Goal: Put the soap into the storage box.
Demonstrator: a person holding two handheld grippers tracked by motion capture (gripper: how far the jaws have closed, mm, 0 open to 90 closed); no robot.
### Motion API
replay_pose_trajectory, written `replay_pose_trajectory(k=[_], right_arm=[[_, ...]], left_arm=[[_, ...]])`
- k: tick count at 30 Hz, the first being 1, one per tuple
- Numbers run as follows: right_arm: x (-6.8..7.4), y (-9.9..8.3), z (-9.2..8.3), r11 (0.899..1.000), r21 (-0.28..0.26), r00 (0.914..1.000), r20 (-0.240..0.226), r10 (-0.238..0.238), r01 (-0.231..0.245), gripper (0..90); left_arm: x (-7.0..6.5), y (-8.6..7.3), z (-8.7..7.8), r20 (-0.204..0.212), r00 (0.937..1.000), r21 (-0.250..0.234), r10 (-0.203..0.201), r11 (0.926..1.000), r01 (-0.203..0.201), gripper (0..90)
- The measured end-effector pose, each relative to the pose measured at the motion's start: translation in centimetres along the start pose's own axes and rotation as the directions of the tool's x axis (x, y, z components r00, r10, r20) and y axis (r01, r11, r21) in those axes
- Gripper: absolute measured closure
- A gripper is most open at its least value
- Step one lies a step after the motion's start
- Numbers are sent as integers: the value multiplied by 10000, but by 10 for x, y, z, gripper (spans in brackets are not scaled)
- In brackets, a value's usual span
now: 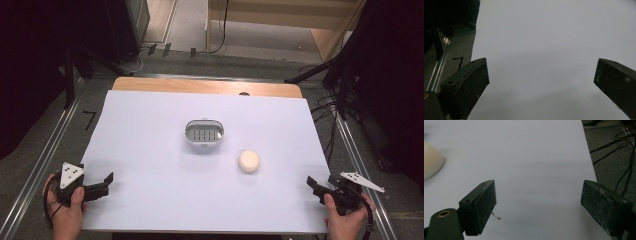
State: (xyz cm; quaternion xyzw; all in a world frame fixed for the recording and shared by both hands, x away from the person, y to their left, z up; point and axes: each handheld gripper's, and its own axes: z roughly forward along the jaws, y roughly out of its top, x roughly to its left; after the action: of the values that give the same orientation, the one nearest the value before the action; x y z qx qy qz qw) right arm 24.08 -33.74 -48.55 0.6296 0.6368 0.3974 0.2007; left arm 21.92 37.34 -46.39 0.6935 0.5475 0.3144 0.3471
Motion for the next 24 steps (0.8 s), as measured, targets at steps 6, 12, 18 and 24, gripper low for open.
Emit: replay_pose_trajectory(k=[6, 12, 18, 24], right_arm=[[5, 3, 1, 9982, 385, 9988, 142, -472, 466, 137], [10, 9, 1, 9966, 544, 9978, -281, -609, 623, 136], [31, 18, 6, 9897, 889, 9924, -606, -1068, 1119, 129], [45, 26, 12, 9872, 1057, 9905, -811, -1109, 1192, 129]], left_arm=[[0, 0, -1, -13, 10000, -94, 7, 10000, -7, 4], [0, 0, 0, -7, 10000, -39, -20, 10000, 20, 4], [0, 0, -1, -55, 10000, -77, 3, 10000, -4, 4], [-1, 0, -1, -73, 10000, -83, 27, 10000, -28, 4]])
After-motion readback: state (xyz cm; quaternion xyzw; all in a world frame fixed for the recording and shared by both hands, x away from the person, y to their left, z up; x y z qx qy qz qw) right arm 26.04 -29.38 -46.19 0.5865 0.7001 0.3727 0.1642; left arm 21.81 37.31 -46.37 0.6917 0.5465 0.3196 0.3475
